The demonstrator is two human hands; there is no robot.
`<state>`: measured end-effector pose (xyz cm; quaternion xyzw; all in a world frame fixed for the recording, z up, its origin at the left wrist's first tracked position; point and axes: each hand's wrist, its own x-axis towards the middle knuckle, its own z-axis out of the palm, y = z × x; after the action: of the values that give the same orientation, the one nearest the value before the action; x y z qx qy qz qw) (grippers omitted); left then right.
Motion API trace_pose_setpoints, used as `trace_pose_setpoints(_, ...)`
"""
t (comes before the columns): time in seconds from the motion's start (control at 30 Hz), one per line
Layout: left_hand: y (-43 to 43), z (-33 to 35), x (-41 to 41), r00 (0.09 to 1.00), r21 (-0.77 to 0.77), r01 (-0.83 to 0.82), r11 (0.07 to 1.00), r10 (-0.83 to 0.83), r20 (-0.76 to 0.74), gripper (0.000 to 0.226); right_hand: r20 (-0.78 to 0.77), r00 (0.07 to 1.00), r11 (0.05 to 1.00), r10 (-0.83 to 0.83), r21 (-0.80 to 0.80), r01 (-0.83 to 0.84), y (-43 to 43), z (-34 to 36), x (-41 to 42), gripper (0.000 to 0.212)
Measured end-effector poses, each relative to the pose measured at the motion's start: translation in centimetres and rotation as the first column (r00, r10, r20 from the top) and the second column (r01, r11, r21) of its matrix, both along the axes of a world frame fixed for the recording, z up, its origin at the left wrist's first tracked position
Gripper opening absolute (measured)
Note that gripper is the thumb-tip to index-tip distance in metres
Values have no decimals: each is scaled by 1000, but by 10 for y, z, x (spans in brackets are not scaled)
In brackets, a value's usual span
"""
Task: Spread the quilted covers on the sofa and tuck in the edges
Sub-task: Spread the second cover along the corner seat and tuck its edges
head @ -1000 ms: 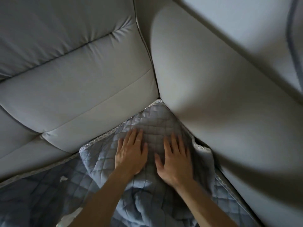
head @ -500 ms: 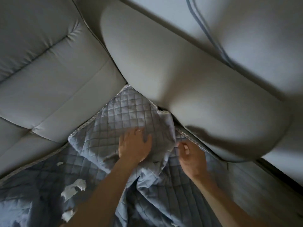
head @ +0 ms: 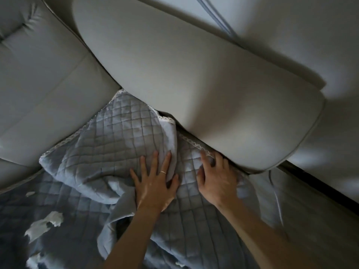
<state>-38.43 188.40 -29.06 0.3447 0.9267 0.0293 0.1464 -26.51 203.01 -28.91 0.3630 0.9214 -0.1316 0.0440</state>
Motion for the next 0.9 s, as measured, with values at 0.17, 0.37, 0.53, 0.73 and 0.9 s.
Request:
trace_pose_setpoints(0.17,-1,-19,-2,992,100,26,995,-13,-129,71,-44,997,997,58,62,-55,1,-21,-1,60)
trace_pose_setpoints(0.37,-4,-29,-7,982,191,-1,982,37,-184,68,-68,986,984,150,109,-142,0,-28,-9,66)
trace_pose_setpoints(0.53,-7,-29,-4,978,217,-24,976,68,-198,68,-166,968,979,186,114,-169,3,-36,-6,65)
trace_pose_setpoints(0.73,-9,-19,8,871,276,75,958,72,-486,55,-278,926,950,255,252,-186,1,-37,9,48)
trace_pose_setpoints(0.9,-3,21,36,794,188,47,981,77,-603,50,-129,936,926,328,241,-291,15,3,63,53)
